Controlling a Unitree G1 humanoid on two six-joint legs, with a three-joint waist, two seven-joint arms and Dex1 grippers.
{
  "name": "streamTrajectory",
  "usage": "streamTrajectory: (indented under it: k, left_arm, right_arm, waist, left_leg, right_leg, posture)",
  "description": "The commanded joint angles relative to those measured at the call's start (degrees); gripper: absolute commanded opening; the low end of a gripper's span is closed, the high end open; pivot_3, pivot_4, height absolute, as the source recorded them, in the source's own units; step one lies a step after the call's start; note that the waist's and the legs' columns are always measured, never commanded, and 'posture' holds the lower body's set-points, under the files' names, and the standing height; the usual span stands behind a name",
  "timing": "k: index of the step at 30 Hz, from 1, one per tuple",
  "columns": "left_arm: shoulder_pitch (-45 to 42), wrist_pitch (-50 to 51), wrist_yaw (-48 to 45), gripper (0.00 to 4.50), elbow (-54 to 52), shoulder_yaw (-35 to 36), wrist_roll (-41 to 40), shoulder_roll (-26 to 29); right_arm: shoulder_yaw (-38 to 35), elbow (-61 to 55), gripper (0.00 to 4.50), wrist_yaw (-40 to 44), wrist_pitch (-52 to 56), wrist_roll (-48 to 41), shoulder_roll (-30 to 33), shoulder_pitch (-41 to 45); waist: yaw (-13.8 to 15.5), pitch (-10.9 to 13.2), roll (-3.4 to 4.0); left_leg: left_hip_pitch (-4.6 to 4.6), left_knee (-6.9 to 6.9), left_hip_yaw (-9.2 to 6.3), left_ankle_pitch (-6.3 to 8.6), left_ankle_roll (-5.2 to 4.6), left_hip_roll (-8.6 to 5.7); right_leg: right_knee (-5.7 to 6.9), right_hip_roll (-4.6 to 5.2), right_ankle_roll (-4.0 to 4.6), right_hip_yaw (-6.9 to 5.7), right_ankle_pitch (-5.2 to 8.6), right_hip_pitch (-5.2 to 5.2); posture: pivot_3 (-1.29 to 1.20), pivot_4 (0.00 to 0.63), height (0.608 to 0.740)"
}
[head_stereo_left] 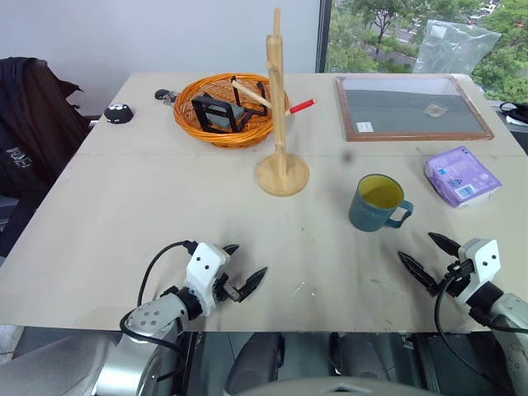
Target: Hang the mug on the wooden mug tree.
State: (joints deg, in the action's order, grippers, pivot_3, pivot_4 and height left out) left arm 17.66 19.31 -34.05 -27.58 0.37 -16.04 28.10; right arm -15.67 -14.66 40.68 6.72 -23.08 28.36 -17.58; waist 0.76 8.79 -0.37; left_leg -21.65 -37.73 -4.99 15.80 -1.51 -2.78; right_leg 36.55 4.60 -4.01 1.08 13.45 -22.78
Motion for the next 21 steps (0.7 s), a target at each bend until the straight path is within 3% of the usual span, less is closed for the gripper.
streamTrajectory:
  k: [1,9,21]
  left_arm:
    - [0.7,-2.7,-2.0,4.50,0.9,0.8,-1.0,0.4]
    - [1.3,-9.5,-4.8,4.50,6.2,1.0,-0.6,-0.2]
    - [-1.2,-8.7,-5.5,4.50,4.7,0.0,-1.3,0.1]
  right_arm:
    - [-0.1,-1.1,4.43,0.4,-1.3,-0.1,0.2,-0.1]
    - [-0.1,-1.2,4.43,0.4,-1.4,0.1,0.1,-0.3]
    - [0.5,-1.1,4.43,-1.8,-0.2,1.2,-0.6,1.1]
  waist:
    - [0.0,0.0,0.00]
    - [0.0,0.0,0.00]
    - [0.0,0.0,0.00]
  left_leg:
    - [0.00,0.00,0.00,0.00,0.00,0.00]
    - [0.01,0.00,0.02,0.00,0.00,0.00]
    - [0.01,0.00,0.01,0.00,0.00,0.00]
  right_leg:
    - [0.00,0.00,0.00,0.00,0.00,0.00]
    - [0.00,0.01,0.01,0.02,0.01,0.00]
    - [0.00,0.00,0.00,0.00,0.00,0.00]
  posture:
    - [0.00,0.150,0.740]
    - [0.00,0.150,0.740]
    - [0.00,0.150,0.740]
